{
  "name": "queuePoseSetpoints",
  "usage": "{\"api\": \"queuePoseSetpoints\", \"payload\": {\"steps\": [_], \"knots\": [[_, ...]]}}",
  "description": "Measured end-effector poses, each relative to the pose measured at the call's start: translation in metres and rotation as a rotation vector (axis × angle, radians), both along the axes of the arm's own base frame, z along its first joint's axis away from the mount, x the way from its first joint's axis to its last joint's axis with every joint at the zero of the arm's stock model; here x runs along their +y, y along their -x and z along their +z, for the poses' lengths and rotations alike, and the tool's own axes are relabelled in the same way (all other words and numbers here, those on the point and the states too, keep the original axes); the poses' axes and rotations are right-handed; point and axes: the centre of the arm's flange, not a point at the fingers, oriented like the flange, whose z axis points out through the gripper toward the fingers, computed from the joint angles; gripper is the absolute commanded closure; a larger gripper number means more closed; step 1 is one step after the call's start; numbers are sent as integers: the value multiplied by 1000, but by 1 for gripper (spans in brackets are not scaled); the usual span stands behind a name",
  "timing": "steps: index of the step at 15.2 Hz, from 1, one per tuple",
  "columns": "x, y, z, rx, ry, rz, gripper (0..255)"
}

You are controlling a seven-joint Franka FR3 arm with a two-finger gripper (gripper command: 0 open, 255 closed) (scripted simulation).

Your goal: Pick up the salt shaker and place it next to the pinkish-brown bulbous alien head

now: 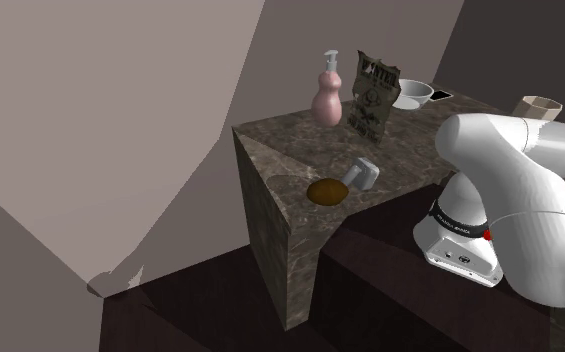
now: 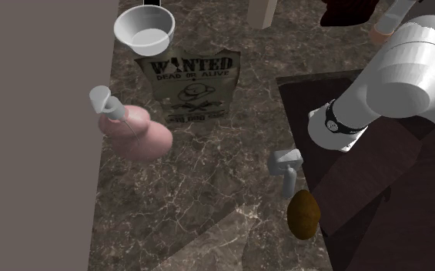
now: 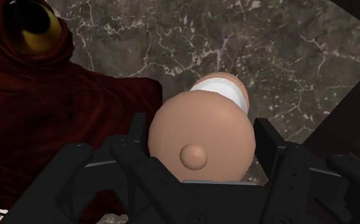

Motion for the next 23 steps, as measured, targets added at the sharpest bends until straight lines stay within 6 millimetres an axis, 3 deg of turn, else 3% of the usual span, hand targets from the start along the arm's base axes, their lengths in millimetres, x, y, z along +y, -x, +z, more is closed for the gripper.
{"api": "queuePoseSetpoints", "payload": {"steps": [3, 8, 9, 15, 19, 23], "knots": [[1, -1, -12, 0, -1, 0, 255], [0, 0, -14, 0, 1, 0, 255], [0, 0, -14, 0, 1, 0, 0], [0, 0, -14, 0, 1, 0, 0], [10, -4, 25, 2, 1, -1, 0], [12, -8, 33, 0, 1, 0, 0]]}}
